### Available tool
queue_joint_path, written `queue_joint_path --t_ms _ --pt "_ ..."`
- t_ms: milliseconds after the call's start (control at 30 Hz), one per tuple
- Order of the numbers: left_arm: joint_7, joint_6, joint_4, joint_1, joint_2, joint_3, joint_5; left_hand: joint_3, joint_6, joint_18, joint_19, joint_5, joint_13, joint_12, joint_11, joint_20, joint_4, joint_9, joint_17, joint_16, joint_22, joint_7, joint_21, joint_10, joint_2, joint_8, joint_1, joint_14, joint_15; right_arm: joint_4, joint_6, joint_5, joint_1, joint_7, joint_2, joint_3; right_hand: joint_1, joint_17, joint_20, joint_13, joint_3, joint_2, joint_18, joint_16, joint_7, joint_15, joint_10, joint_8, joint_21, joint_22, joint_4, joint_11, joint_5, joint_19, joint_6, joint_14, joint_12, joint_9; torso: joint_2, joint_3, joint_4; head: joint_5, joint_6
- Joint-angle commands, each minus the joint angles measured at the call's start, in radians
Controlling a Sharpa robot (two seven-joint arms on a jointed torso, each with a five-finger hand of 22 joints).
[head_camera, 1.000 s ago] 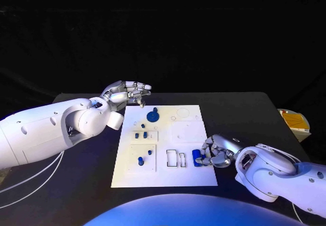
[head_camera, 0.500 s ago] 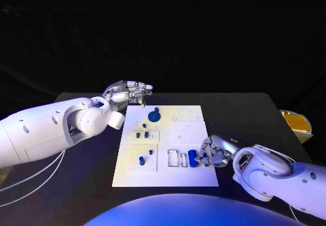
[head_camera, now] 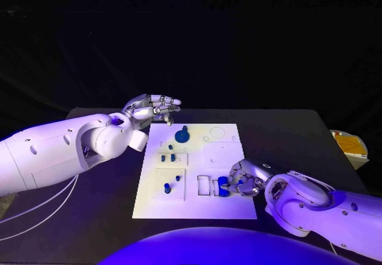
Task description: Assemble the parts on the task board
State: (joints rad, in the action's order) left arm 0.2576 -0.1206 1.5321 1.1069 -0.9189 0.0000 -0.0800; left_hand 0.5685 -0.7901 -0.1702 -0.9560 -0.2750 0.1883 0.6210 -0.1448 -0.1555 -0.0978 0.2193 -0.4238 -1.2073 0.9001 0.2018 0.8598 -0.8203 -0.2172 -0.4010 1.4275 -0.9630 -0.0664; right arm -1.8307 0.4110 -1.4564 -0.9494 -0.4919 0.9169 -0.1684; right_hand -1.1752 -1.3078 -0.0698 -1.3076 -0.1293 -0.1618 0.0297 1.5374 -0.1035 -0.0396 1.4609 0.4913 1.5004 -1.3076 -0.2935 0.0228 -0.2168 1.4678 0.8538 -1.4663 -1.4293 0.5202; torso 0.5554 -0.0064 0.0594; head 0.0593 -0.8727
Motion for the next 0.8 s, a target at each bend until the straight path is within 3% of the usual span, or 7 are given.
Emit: queue_joint_path --t_ms 33,267,500,800 --pt "0.011 0.006 0.003 0.0 0.0 0.001 0.002 0.001 0.007 -0.015 0.001 -0.002 -0.002 0.006 0.003 -0.003 -0.007 -0.001 -0.002 -0.004 -0.001 0.006 -0.003 0.002 0.0 -0.004 -0.008 0.003 -0.001 0.002 -0.003 -0.013 0.002 -0.012 -0.006 0.0 0.002 -0.145 0.009 -0.134 0.007 0.01 -0.014 0.005 0.001 -0.004 0.022 0.005 0.003 -0.236 0.001 0.001 -0.004 0.079 0.005 -0.083 -0.004 -0.001 -0.001 -0.0014 0.0005 0.0 0.0" --pt "0.01 0.008 0.004 0.0 -0.001 0.001 0.002 0.001 0.007 -0.015 0.001 -0.002 -0.002 0.006 0.003 -0.003 -0.007 -0.001 -0.002 -0.004 -0.001 0.006 -0.003 0.002 0.0 -0.004 -0.008 0.003 -0.001 0.009 -0.026 -0.011 0.004 -0.015 -0.019 0.0 0.015 -0.146 0.009 -0.137 0.021 0.018 -0.015 0.006 0.002 -0.005 0.024 0.004 0.003 -0.236 0.0 0.0 -0.003 0.079 0.01 -0.083 -0.007 -0.003 -0.001 -0.0006 0.0005 0.0 0.0" --pt "0.007 0.009 0.005 0.0 -0.002 0.001 0.002 0.001 0.007 -0.015 0.001 -0.002 -0.002 0.006 0.003 -0.003 -0.007 -0.001 -0.002 -0.004 -0.001 0.006 -0.003 0.002 0.0 -0.004 -0.008 0.003 -0.001 0.018 -0.059 -0.019 0.01 -0.028 -0.026 -0.001 0.042 -0.146 0.01 -0.137 0.082 0.022 -0.014 0.005 0.004 -0.006 0.022 0.0 0.002 -0.237 0.0 -0.001 0.017 0.079 0.016 -0.083 -0.003 -0.008 -0.001 -0.0002 0.0012 0.002 0.0" --pt "0.0 0.015 0.006 0.0 -0.003 0.001 0.002 0.001 0.007 -0.015 0.001 -0.002 -0.002 0.006 0.002 -0.003 -0.007 -0.001 -0.002 -0.005 -0.002 0.006 -0.004 0.004 0.0 -0.005 -0.009 0.003 -0.001 0.029 -0.108 -0.039 0.013 -0.039 -0.035 -0.001 0.025 -0.145 0.01 -0.135 0.116 0.026 -0.013 0.005 0.004 -0.006 0.019 -0.002 -0.004 -0.235 0.002 -0.001 0.025 0.077 0.019 -0.082 0.002 -0.011 0.0 0.0002 0.0008 0.001 0.0"
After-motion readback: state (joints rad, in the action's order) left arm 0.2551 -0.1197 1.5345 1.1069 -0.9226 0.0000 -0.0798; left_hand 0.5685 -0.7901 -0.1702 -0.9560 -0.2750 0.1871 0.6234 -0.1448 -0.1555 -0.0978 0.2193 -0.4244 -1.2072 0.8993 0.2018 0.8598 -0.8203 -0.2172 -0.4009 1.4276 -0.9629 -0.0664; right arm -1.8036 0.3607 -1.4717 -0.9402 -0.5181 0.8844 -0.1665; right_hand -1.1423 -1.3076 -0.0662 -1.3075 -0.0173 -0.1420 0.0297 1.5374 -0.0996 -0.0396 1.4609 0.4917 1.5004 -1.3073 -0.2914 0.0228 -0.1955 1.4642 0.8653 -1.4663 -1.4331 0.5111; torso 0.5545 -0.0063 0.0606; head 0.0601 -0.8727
